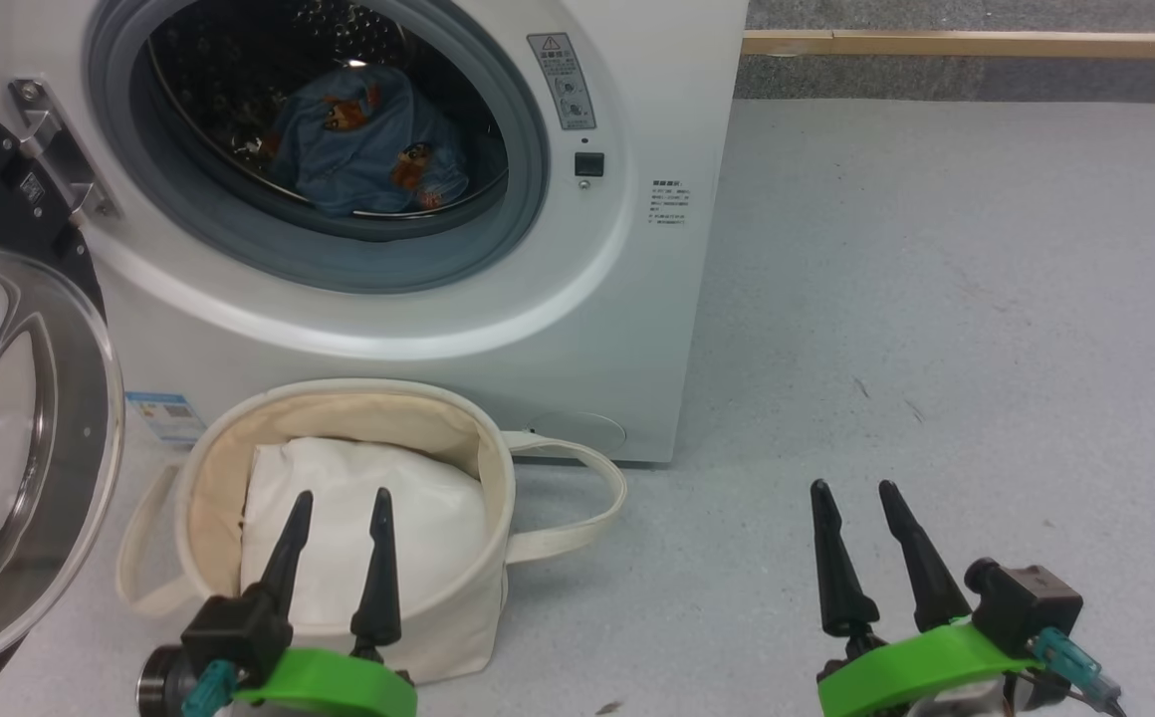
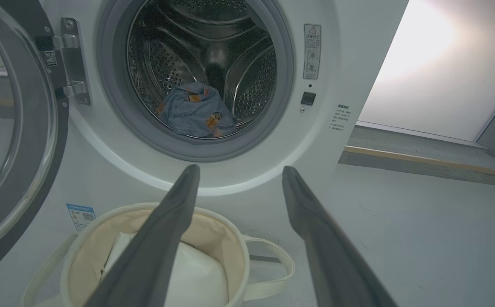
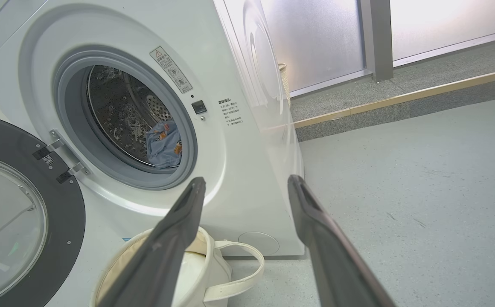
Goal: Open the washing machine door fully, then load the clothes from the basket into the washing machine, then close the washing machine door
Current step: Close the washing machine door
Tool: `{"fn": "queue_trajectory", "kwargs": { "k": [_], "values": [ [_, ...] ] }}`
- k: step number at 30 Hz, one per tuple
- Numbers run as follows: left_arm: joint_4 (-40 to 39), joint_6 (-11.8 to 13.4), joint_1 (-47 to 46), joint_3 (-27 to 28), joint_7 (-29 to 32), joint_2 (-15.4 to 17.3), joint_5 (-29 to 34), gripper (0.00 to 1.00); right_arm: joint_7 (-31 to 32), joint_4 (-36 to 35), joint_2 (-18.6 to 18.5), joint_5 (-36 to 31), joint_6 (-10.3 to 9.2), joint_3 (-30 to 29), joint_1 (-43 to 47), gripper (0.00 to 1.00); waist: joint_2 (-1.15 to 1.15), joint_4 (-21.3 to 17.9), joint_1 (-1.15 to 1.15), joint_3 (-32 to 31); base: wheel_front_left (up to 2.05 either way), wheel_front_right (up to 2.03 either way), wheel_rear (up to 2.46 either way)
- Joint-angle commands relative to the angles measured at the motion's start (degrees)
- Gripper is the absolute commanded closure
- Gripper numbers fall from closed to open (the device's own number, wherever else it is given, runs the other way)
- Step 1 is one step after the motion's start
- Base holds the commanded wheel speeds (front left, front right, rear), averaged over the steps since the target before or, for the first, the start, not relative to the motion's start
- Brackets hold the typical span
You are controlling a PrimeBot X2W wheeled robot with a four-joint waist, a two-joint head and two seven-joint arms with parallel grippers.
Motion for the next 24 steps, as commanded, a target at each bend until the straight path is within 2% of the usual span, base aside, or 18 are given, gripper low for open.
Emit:
{"fn": "queue_trajectory", "kwargs": {
  "k": [1,6,12,24],
  "values": [
    [-1.6,0.5,-1.9,2.2,-0.3,0.7,-0.4,0.0,-0.7,-1.5,0.1,0.3,0.01,1.4,-1.4,0.0,0.0,0.0,0.0,0.0,0.0,0.0,0.0],
    [-1.7,0.9,-1.8,3.0,-0.3,0.7,-2.2,0.0,-0.7,-1.4,0.1,0.3,0.01,1.4,-1.4,0.0,0.0,0.0,0.0,-0.2,-0.19,0.15,0.05],
    [-2.2,0.9,-1.7,3.5,-0.3,0.7,-2.3,0.0,-0.7,-1.4,0.1,0.2,0.01,1.5,-1.3,0.0,0.0,0.0,0.0,-0.2,-0.93,0.64,0.29],
    [-2.2,1.6,-1.8,4.4,-0.3,0.7,-0.8,0.0,-0.7,-1.2,0.1,0.6,0.01,1.8,-1.3,0.0,0.0,0.3,0.0,-0.2,-1.99,1.67,0.32]
  ]
}}
